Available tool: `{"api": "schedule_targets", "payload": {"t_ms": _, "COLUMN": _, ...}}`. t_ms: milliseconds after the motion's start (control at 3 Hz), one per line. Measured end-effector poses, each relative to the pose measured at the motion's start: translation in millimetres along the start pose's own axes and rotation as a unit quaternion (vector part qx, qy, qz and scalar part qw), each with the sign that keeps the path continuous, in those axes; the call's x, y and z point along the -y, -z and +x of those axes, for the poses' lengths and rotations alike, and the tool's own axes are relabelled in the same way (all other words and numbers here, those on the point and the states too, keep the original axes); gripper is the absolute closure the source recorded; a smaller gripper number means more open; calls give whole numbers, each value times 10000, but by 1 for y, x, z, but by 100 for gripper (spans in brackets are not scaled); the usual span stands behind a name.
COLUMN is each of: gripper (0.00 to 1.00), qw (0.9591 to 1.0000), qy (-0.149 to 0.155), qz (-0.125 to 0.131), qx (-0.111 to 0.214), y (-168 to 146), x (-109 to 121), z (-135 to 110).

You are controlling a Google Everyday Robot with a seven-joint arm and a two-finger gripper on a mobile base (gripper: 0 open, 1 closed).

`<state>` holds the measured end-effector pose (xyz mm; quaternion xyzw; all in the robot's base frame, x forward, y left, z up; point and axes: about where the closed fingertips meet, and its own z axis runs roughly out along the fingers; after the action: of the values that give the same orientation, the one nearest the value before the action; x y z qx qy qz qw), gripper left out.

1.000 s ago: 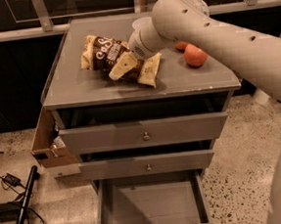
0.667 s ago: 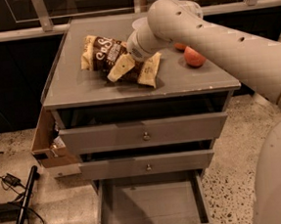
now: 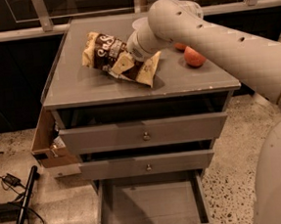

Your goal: Place brown chip bag into bottom drawer

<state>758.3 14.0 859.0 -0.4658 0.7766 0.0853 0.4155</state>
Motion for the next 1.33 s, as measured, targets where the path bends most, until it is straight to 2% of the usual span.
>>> {"api": "schedule_targets", "payload": {"t_ms": 333, "gripper": 64, "qw": 10000, "qy": 7, "qz": -40, "qx": 26, "y": 14, "x": -8, "z": 5}}
{"api": "schedule_targets", "payload": {"t_ms": 667, "gripper": 87, "qw": 9999, "qy": 33, "qz": -121, "qx": 81, "y": 46, "x": -23, "z": 15}}
{"api": "schedule_targets", "payload": {"t_ms": 1000, "gripper": 100, "qw": 9991, "qy": 136, "qz": -355, "qx": 193, "y": 90, "x": -48, "z": 25}}
{"api": "schedule_targets", "payload": {"t_ms": 1333, "gripper": 100, "qw": 9959, "qy": 109, "qz": -860, "qx": 248, "y": 153, "x": -84, "z": 36}}
